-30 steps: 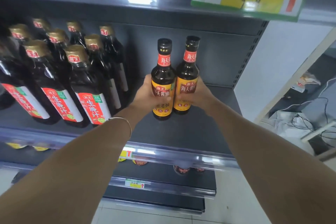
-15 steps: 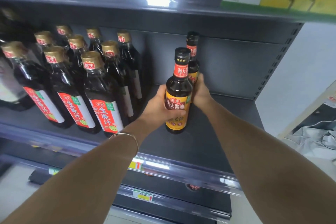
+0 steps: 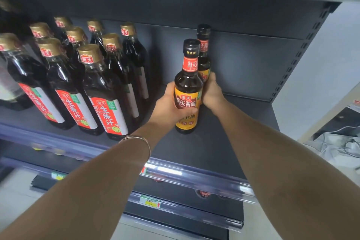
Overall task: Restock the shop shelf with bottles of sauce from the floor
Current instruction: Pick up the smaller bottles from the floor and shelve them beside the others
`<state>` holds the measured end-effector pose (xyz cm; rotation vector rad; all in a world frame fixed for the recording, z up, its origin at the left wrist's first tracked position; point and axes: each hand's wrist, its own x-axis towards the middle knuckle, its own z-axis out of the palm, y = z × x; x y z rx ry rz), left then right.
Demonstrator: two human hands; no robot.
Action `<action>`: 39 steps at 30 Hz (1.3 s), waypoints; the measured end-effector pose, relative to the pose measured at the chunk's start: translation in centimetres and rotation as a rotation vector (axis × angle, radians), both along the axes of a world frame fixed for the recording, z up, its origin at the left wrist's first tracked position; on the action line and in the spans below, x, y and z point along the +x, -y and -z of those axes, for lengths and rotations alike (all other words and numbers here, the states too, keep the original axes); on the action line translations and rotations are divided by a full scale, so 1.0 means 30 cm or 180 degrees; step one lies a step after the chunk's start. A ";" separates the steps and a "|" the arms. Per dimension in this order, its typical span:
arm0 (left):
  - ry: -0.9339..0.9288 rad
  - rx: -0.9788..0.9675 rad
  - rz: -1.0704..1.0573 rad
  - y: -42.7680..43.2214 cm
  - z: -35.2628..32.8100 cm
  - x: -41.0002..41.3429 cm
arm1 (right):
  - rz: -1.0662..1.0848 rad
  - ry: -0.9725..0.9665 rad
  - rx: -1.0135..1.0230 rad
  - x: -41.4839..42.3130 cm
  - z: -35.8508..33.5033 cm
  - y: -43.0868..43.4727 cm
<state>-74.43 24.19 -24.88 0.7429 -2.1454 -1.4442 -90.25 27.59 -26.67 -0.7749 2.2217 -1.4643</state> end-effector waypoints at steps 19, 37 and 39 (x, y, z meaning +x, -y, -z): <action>-0.0152 -0.0035 0.0111 -0.009 0.018 -0.020 | -0.0030 -0.0280 0.0596 0.043 -0.016 -0.066; -0.0006 -0.0509 0.0920 -0.610 0.443 0.321 | 0.1329 -0.1617 0.0548 0.544 0.240 -0.806; 0.0070 -0.0462 0.1178 -0.726 0.502 0.321 | 0.1388 -0.1591 0.0572 0.570 0.295 -0.930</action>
